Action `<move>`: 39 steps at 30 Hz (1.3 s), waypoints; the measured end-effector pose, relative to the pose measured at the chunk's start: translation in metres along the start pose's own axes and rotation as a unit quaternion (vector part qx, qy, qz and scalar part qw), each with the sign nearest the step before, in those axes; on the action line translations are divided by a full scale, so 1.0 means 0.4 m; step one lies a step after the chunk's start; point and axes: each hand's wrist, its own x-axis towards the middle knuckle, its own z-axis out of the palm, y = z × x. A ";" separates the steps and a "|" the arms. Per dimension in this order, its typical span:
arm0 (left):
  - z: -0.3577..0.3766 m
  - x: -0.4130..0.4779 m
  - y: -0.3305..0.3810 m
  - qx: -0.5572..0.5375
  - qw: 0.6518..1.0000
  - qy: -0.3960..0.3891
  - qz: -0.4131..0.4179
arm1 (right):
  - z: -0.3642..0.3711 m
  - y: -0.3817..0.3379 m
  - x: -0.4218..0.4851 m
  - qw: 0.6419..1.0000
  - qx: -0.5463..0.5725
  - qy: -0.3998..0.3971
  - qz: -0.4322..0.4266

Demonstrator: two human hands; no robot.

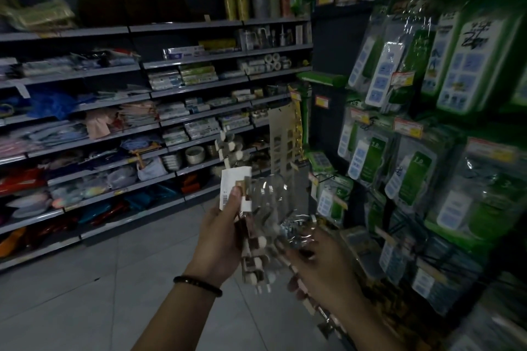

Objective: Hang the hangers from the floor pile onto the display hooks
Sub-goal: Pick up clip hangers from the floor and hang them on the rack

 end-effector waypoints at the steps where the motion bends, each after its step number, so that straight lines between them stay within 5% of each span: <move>1: -0.008 0.014 0.010 -0.008 0.999 -0.011 -0.034 | -0.016 -0.006 -0.002 0.999 0.016 0.043 -0.015; 6: 0.003 0.077 0.002 -0.082 0.977 0.005 -0.195 | -0.127 -0.069 0.004 0.986 0.063 0.133 -0.076; 13: 0.151 0.111 -0.112 -0.126 0.907 -0.157 -0.369 | -0.309 -0.074 0.018 0.964 -0.089 0.224 -0.108; 16: 0.227 0.110 -0.164 -0.055 0.938 -0.137 -0.312 | -0.400 -0.069 0.003 0.946 -0.146 0.265 -0.116; 18: 0.274 0.117 -0.187 -0.110 0.935 -0.148 -0.302 | -0.465 -0.070 -0.016 0.940 -0.188 0.263 -0.105; 20: 0.306 0.118 -0.218 -0.151 0.897 -0.248 -0.333 | -0.534 -0.068 -0.041 0.941 -0.214 0.246 -0.092; 23: 0.350 0.126 -0.268 -0.117 0.912 -0.339 -0.201 | -0.633 -0.083 -0.099 0.926 -0.271 0.254 -0.069; 28: 0.435 0.134 -0.361 0.152 0.915 -0.341 -0.155 | -0.746 -0.089 -0.206 0.886 -0.353 0.299 -0.016; 34: 0.520 0.150 -0.415 0.179 0.901 -0.305 -0.252 | -0.776 -0.054 -0.340 0.843 -0.403 0.344 0.088; 39: 0.620 0.036 -0.505 0.171 0.841 -0.394 -0.329 | -0.817 0.039 -0.494 0.807 -0.440 0.341 0.198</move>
